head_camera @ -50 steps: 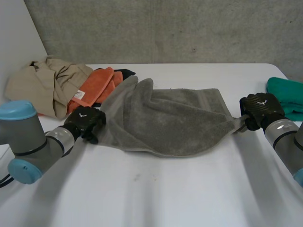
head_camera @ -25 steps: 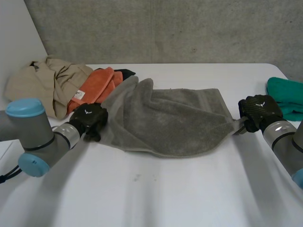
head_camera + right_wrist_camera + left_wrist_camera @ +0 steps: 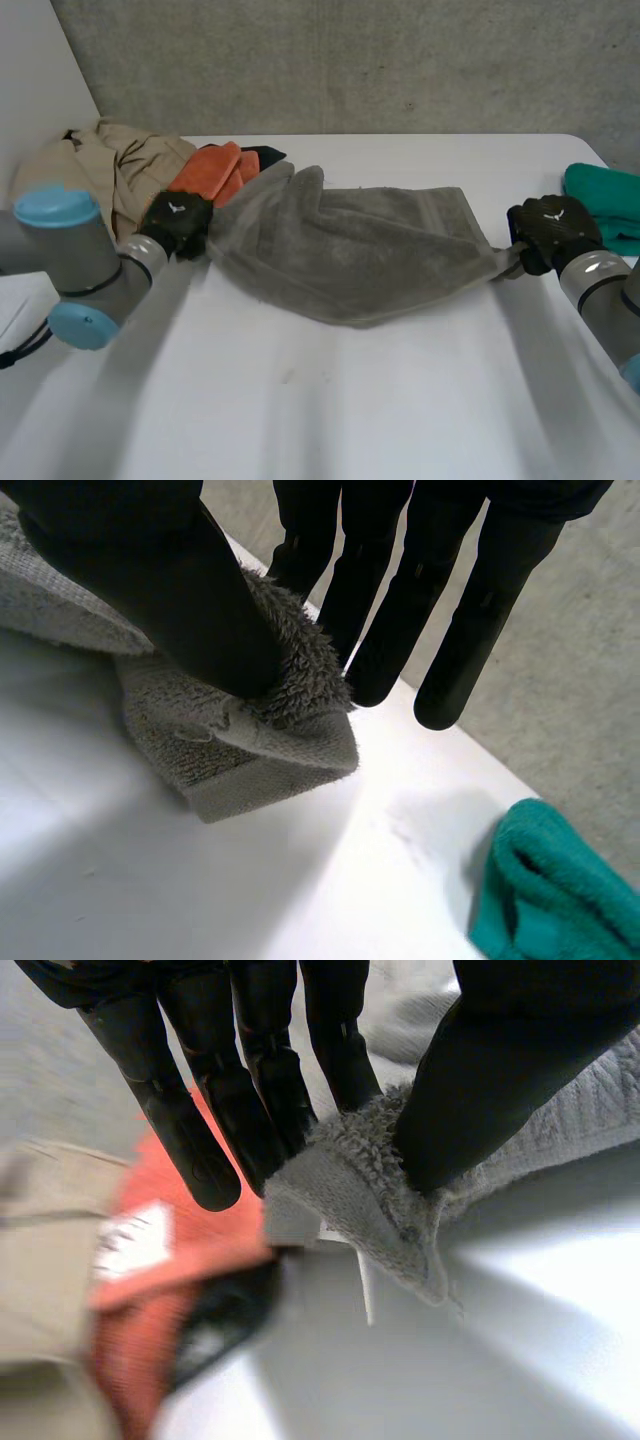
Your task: Fold the laundry.
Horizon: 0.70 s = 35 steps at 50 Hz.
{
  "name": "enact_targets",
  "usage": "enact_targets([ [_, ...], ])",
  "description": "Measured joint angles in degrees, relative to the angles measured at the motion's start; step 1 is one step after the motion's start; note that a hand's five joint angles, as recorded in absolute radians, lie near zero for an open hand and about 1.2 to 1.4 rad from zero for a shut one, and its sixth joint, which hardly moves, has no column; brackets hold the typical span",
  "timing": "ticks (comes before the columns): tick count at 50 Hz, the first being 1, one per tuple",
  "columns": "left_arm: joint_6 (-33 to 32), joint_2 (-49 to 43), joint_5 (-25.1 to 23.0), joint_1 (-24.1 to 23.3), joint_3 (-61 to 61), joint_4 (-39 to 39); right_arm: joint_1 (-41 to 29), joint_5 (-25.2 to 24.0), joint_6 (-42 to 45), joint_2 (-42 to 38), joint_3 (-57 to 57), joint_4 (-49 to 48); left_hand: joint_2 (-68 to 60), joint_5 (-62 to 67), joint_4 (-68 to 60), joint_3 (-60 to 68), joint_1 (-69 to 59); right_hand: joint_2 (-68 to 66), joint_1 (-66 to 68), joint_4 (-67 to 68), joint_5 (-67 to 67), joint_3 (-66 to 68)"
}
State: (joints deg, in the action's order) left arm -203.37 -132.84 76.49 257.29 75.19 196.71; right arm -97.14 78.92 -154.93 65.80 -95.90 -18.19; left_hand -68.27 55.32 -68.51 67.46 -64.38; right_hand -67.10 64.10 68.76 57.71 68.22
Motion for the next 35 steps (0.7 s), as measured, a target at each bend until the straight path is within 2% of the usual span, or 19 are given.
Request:
enact_targets([
  [7, 0.66, 18.63, 5.77, -0.37, 6.85, -3.21, 0.54, 0.15, 6.49, 9.84, 3.41, 7.96, -0.01, 0.00, -0.01, 0.00, 0.00, 0.00, 0.00, 0.00, 0.00, 0.01],
  [8, 0.67, 19.93, 5.91, -0.38, 7.31, -3.51, 0.62, 0.14, 7.03, 10.58, 3.81, 8.78, -0.01, 0.00, -0.01, 0.00, 0.00, 0.00, 0.00, 0.00, 0.00, 0.01],
  [10, 0.71, 29.36, 6.52, -0.37, 10.37, -5.58, 1.52, 0.20, 10.80, 15.71, 7.22, 15.19, -0.02, 0.00, -0.03, 0.56, 0.00, 0.00, 0.00, 0.00, 0.00, 0.04],
  [14, 0.65, 41.09, 6.60, -0.35, 13.27, -9.36, 3.64, 0.20, 14.90, 21.39, 13.32, 24.87, -0.02, 0.00, -0.07, 0.58, 0.00, 0.00, 0.00, 0.01, 0.00, 0.05],
  [20, 0.61, 52.13, 6.44, -0.08, 14.50, -16.34, 6.11, -0.46, 18.34, 26.99, 21.96, 37.47, -0.06, 0.00, -0.25, 0.75, 0.00, 0.00, 0.00, 0.01, 0.00, 0.05],
  [23, 0.58, 53.42, 6.49, -0.06, 14.54, -19.34, 6.63, -1.16, 19.68, 27.92, 24.31, 41.28, -0.07, 0.00, -0.25, 0.84, 0.00, 0.00, 0.00, 0.01, 0.00, 0.05],
  [27, 0.48, 50.00, 6.66, -0.07, 14.17, -21.41, 7.15, -1.86, 21.10, 25.87, 25.19, 43.21, -0.18, 0.00, -0.26, 0.84, 0.00, 0.00, 0.00, 0.01, 0.00, 0.05],
  [35, -0.07, 31.89, 7.04, -1.45, 7.31, -21.59, 6.83, -0.83, 22.30, 12.37, 27.64, 42.32, -0.19, 0.00, -0.26, 0.85, 0.00, 0.00, 0.06, 0.01, 0.00, 0.05],
])
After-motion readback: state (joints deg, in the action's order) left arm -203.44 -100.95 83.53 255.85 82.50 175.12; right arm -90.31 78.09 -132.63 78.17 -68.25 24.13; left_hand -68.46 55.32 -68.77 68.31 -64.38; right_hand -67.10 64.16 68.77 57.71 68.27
